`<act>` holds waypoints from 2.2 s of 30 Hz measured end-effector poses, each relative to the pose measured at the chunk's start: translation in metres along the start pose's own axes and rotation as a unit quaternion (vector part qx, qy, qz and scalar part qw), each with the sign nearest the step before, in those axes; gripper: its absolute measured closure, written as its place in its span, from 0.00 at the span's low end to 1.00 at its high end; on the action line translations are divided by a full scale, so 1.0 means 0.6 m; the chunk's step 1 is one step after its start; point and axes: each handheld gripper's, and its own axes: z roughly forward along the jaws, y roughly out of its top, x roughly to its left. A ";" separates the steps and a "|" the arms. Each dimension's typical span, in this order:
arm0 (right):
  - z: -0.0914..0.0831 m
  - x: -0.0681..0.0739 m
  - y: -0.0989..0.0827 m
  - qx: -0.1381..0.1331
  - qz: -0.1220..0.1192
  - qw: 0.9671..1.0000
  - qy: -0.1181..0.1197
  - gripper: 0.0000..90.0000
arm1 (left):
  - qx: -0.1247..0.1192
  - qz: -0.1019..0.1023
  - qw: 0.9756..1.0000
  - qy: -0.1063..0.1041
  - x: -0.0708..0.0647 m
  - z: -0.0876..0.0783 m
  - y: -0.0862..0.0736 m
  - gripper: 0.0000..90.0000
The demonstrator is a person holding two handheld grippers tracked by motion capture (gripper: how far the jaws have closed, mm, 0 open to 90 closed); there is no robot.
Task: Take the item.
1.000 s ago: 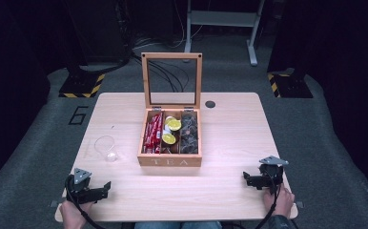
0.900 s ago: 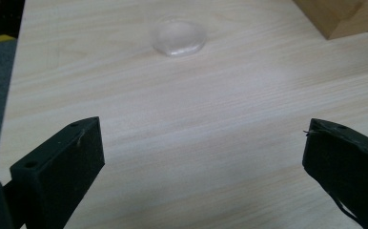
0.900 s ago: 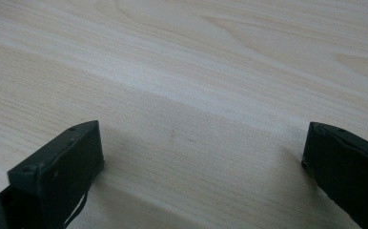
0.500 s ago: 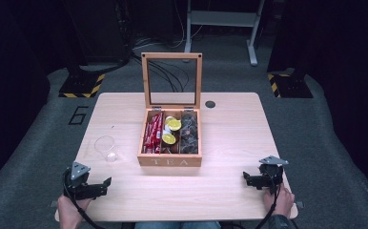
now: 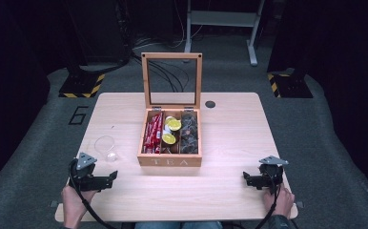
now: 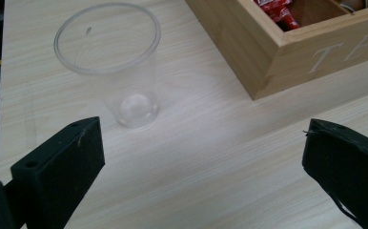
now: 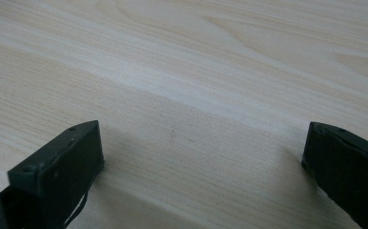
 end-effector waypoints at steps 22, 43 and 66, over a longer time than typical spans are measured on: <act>0.000 0.000 0.000 0.000 0.000 1.000 0.000 0.00 | -0.013 0.032 0.998 -0.049 -0.044 0.013 0.075 0.02; 0.000 0.000 0.000 0.000 0.000 1.000 0.000 0.00 | -0.018 0.100 0.991 -0.081 -0.114 0.040 0.148 0.04; 0.000 0.000 0.000 0.000 0.000 1.000 0.000 0.00 | -0.029 0.130 0.985 -0.105 -0.170 0.075 0.226 0.02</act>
